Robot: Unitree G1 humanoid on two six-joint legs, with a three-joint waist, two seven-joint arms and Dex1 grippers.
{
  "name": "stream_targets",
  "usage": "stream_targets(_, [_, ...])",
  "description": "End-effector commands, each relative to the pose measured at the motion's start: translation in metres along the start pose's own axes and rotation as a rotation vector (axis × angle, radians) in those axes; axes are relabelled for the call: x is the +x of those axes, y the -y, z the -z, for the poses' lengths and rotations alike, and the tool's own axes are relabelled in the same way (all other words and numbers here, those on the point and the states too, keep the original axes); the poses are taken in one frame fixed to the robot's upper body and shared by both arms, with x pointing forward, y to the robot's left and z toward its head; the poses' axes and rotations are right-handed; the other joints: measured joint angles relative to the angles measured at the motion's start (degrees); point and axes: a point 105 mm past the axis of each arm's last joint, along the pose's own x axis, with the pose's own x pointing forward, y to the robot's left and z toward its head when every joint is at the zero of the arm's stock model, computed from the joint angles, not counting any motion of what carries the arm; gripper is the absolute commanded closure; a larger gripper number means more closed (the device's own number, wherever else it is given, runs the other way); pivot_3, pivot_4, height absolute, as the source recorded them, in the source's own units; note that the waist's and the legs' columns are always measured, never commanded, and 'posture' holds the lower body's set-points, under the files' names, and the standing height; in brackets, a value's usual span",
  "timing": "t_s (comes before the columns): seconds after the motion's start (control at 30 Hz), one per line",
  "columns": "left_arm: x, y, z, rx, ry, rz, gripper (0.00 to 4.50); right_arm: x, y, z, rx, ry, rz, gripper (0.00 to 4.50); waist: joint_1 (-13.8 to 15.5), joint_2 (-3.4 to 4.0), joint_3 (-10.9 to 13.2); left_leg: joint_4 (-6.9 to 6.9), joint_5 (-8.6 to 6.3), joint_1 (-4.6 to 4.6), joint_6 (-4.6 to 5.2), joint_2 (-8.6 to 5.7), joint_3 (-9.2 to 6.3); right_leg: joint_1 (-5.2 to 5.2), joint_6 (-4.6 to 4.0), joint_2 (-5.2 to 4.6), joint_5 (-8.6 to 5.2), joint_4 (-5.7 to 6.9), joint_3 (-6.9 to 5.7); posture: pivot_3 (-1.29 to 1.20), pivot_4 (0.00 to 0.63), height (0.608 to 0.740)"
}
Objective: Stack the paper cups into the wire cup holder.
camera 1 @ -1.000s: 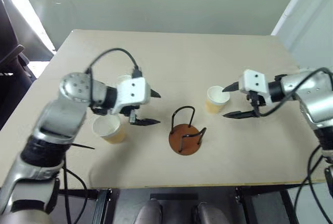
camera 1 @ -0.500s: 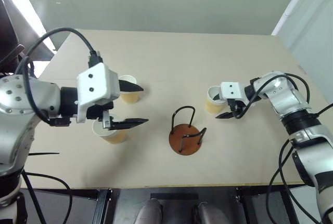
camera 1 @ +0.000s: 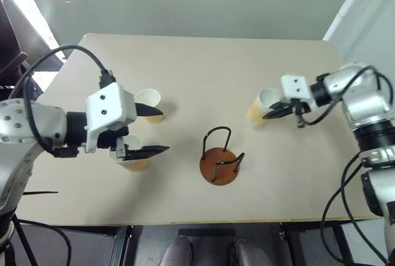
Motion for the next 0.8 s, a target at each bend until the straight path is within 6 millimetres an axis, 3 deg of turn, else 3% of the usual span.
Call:
stream_targets(0.03, [0.0, -0.002, -0.001, 0.027, 0.007, -0.013, 0.34, -0.037, -0.004, -0.071, -0.076, 0.233, 0.012, 4.47, -0.04, 0.03, 0.02, -0.08, 0.04, 0.0, -0.06, 0.01, 0.01, -0.05, 0.0, 0.01, 0.0, 0.0, 0.0, 0.0, 0.15, 0.74])
stream_targets(0.1, [0.002, -0.001, 0.001, 0.029, 0.003, 0.003, 0.34, -0.037, -0.024, -0.1, -0.085, 0.357, -0.09, 4.47, -0.07, 0.02, 0.01, -0.28, 0.14, 0.04, -0.18, 0.02, 0.02, -0.12, -0.07, 0.04, -0.04, -0.03, 0.02, 0.0, 0.15, 0.74])
stream_targets(0.17, [0.005, 0.001, 0.003, 0.038, -0.002, 0.025, 0.34, -0.024, -0.044, -0.115, -0.075, 0.407, -0.187, 4.47, -0.14, 0.01, 0.01, -0.34, 0.15, 0.11, -0.22, 0.14, 0.02, -0.11, -0.22, 0.21, -0.12, -0.08, 0.02, 0.0, 0.15, 0.74])
stream_targets(0.23, [0.008, 0.002, 0.003, 0.04, 0.004, 0.04, 0.34, -0.006, -0.058, -0.115, -0.077, 0.383, -0.234, 4.47, -0.25, -0.04, -0.02, -0.36, 0.17, 0.2, -0.27, 0.27, 0.02, -0.08, -0.3, 0.33, -0.17, -0.08, 0.01, 0.0, 0.15, 0.74])
stream_targets(0.43, [0.011, 0.003, 0.003, 0.047, -0.003, 0.058, 0.34, 0.031, -0.07, -0.107, -0.053, 0.331, -0.253, 4.47, -0.45, -0.01, 0.01, -0.28, 0.21, 0.37, -0.33, 0.37, -0.02, -0.06, -0.3, 0.38, -0.17, 0.15, 0.01, 0.0, 0.15, 0.74])
stream_targets(0.73, [0.005, 0.004, 0.004, 0.04, -0.033, 0.044, 0.34, 0.036, -0.076, -0.093, -0.078, 0.288, -0.301, 4.47, -0.53, -0.02, 0.0, -0.34, 0.18, 0.31, -0.28, 0.38, -0.02, -0.11, -0.31, 0.38, -0.17, 0.09, -0.02, 0.0, 0.15, 0.74])
stream_targets(0.8, [0.004, 0.003, 0.004, 0.038, -0.039, 0.038, 0.34, 0.041, -0.078, -0.089, -0.082, 0.273, -0.31, 4.07, -0.56, -0.02, 0.0, -0.35, 0.18, 0.31, -0.28, 0.39, -0.01, -0.12, -0.32, 0.39, -0.17, 0.09, -0.02, 0.0, 0.15, 0.74])
